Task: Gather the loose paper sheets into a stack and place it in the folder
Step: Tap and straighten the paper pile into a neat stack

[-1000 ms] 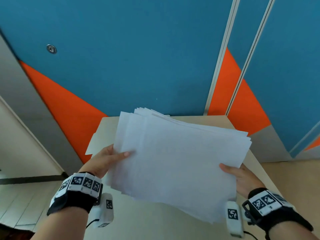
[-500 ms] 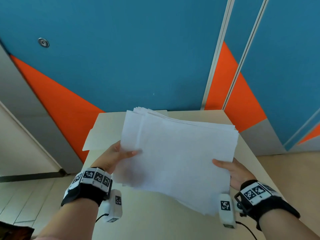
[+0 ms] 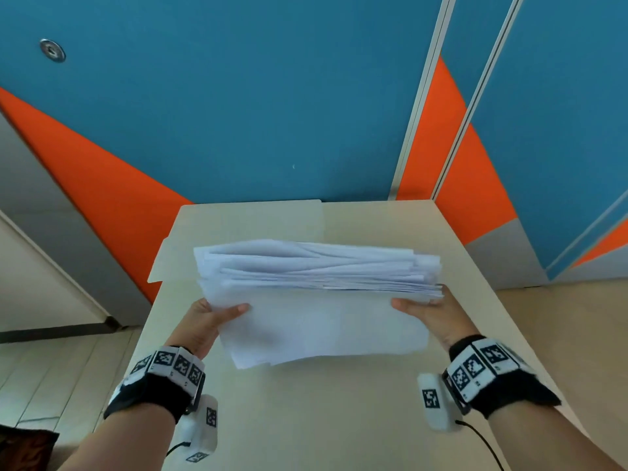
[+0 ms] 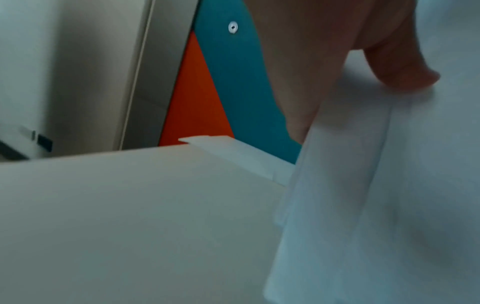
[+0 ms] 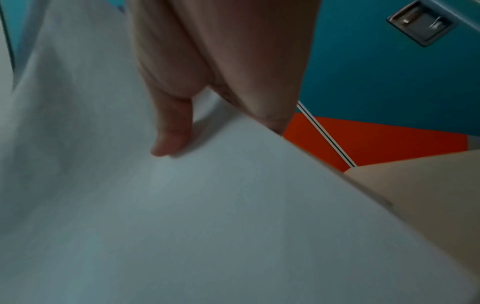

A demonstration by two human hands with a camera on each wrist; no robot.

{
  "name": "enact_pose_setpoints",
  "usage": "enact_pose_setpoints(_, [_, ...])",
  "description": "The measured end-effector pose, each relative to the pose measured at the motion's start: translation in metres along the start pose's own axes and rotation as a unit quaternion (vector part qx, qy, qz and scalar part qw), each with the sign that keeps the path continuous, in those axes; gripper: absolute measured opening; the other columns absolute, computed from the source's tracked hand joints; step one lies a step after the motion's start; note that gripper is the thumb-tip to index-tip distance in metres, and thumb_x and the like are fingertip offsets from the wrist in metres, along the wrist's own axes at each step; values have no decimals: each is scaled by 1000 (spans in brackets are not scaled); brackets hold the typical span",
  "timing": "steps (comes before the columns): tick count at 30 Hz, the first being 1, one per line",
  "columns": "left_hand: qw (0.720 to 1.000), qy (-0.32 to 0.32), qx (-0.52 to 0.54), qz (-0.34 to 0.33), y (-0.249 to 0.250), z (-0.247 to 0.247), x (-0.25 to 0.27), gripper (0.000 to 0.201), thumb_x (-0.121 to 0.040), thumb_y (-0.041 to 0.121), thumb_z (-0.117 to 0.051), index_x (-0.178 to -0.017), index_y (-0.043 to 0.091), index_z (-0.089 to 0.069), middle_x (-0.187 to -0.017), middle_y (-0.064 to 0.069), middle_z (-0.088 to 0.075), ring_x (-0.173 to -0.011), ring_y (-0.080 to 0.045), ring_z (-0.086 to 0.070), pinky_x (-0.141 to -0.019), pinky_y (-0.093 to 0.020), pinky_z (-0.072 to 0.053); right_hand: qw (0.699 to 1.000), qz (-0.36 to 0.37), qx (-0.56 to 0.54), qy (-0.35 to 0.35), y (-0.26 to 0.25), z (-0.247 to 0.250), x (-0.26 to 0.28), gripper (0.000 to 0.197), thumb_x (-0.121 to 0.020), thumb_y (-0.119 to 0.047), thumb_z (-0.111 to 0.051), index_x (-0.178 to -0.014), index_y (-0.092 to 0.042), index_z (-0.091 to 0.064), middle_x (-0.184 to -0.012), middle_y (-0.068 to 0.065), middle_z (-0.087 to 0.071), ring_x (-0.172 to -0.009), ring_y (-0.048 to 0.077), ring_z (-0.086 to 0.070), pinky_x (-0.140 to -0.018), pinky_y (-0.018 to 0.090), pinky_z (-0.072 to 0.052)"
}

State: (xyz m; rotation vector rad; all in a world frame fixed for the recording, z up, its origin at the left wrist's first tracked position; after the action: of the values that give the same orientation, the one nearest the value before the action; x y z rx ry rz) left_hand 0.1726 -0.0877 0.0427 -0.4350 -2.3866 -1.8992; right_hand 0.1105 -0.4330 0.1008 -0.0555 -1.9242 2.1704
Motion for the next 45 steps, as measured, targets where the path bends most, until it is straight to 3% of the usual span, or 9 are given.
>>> enact_pose_setpoints(8, [996,-28,25,-87,35,2,-4,49,-71,-4,-67,-116,14,-61,-111,-6,-70,-102,-19,-66,-82,-32,-56,998,40,-46,34,1,-1,-2,28,-75,-3,-73,-87,-27,-66,-73,-21,-72,-69,-17,-63,-73,7,-45])
enact_pose_setpoints(12, [995,-41,5,-88,41,2,-7,50,-68,-1,-64,-114,20,-65,-117,-8,-68,-106,-20,-65,-80,-32,-55,998,30,-58,6,4,-9,-3,59,-38,-52,-85,-88,-26,-69,-81,-19,-75,-78,-11,-67,-77,8,-48])
enact_pose_setpoints(17, [992,-101,-72,-31,21,-3,-11,74,-50,18,-88,-118,18,-61,-114,-7,-70,-107,-23,-65,-80,-33,-56,997,-47,-41,-48,36,-16,-6,79,-30,-46,-91,-101,-24,-65,-92,-9,-75,-93,6,-66,-92,28,-46])
enact_pose_setpoints(21, [993,-59,-102,-6,-1,-3,-21,93,-29,38,-93,-115,18,-62,-109,-4,-73,-102,-20,-67,-74,-23,-55,997,-73,-7,-10,57,-21,-8,46,-70,2,-76,-108,-17,-60,-99,-3,-66,-101,19,-61,-95,36,-44])
enact_pose_setpoints(27, [993,-60,-94,-30,15,-3,-19,53,-61,10,-81,-109,21,-63,-102,1,-75,-96,-14,-69,-72,-22,-55,997,-55,-47,-5,46,-14,-10,46,-71,4,-74,-109,-19,-60,-96,-5,-68,-86,1,-65,-79,17,-51])
enact_pose_setpoints(32, [978,-84,-192,2,2,-10,-21,65,-51,34,-88,-109,32,-60,-95,25,-72,-94,4,-66,-82,-15,-49,994,-83,-30,-58,57,-22,-5,51,-54,-9,-87,-97,-26,-67,-98,-3,-70,-94,11,-65,-92,31,-47])
enact_pose_setpoints(35, [987,-31,-158,-20,8,-21,-21,39,-68,11,-79,-99,27,-63,-84,17,-74,-87,-1,-65,-71,-15,-47,996,-80,-29,5,52,-22,-4,30,-73,-3,-76,-87,-26,-63,-90,-7,-66,-86,8,-61,-90,31,-43])
enact_pose_setpoints(42, [988,95,-92,-76,32,-10,-13,20,-80,7,-68,-96,18,-62,-92,4,-65,-94,-21,-59,-70,-20,-44,999,-43,-22,-14,29,-31,-6,24,-73,-14,-78,-91,-25,-66,-94,-6,-71,-91,8,-67,-84,26,-50])
enact_pose_setpoints(45, [985,135,-57,-91,46,1,-7,19,-82,14,-68,-100,16,-61,-94,6,-63,-92,-14,-59,-91,-22,-45,997,-50,-51,-42,30,-24,-3,47,-47,-45,-88,-82,-18,-73,-85,-4,-75,-86,11,-71,-82,24,-53])
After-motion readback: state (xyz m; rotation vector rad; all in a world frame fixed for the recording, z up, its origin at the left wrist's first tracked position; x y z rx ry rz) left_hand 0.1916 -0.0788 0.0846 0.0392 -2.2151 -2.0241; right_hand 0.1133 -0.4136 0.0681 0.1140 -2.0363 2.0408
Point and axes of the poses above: each hand's wrist, its own x-axis away from the middle knuckle, its own z-axis out of the back of the hand, y = z × x, the point moved 7 cm from there along -x, towards the middle knuckle
